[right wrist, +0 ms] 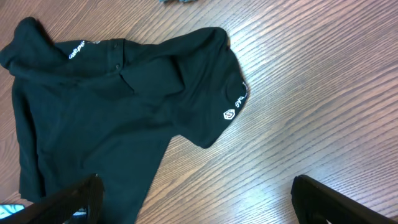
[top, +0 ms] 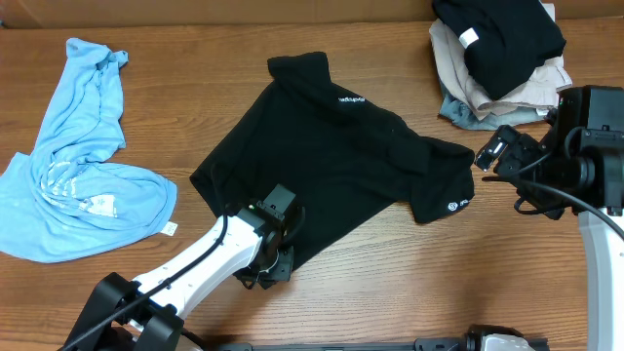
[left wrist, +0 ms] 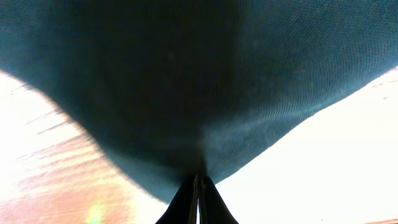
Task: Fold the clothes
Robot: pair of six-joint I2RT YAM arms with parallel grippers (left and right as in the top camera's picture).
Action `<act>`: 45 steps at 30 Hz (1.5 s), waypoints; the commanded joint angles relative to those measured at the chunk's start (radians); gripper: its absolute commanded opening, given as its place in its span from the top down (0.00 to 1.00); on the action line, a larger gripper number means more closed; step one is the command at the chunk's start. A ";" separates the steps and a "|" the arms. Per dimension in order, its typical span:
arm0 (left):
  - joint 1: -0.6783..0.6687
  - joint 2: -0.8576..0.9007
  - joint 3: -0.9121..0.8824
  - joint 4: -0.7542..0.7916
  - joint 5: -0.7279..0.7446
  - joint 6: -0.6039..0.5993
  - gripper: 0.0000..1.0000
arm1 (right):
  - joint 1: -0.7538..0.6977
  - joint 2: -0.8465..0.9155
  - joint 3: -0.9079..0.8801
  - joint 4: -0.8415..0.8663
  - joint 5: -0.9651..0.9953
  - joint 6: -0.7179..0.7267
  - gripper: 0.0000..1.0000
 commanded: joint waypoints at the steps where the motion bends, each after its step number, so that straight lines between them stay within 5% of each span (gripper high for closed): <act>1: 0.004 0.004 0.071 -0.031 -0.053 0.043 0.91 | 0.001 -0.003 -0.005 0.006 -0.005 -0.006 0.00; 3: 0.002 0.004 0.073 -0.034 -0.039 0.084 0.60 | 0.001 -0.003 -0.005 0.007 -0.005 -0.006 0.00; 5: -0.007 0.007 0.070 -0.037 -0.029 0.099 0.39 | 0.001 -0.003 -0.005 0.007 -0.005 -0.006 0.00; 8: -0.039 0.008 0.061 -0.043 -0.028 0.098 0.28 | 0.001 -0.003 -0.005 0.011 -0.005 -0.006 0.00; 13: -0.129 0.009 0.031 -0.042 -0.045 0.036 0.31 | 0.001 -0.003 -0.005 0.016 -0.005 -0.033 0.00; 19: -0.227 0.009 0.029 -0.076 -0.116 -0.072 0.48 | 0.001 -0.003 -0.005 0.021 -0.005 -0.048 0.00; 23: -0.267 0.009 0.026 -0.116 -0.252 -0.115 0.46 | 0.001 -0.003 -0.005 0.022 -0.005 -0.051 0.00; 28: -0.266 0.009 0.026 -0.113 -0.249 -0.105 0.43 | 0.001 -0.003 -0.005 0.024 -0.006 -0.051 0.00; 31: -0.266 0.009 0.026 -0.103 -0.227 -0.080 0.27 | 0.001 -0.003 -0.005 0.026 -0.006 -0.051 0.00; 34: -0.255 0.009 0.029 -0.058 -0.124 -0.013 0.23 | 0.001 -0.003 -0.005 0.026 -0.006 -0.051 0.00; 45: -0.194 0.022 0.026 0.106 -0.201 0.050 0.29 | 0.001 -0.003 -0.005 0.023 -0.005 -0.056 0.00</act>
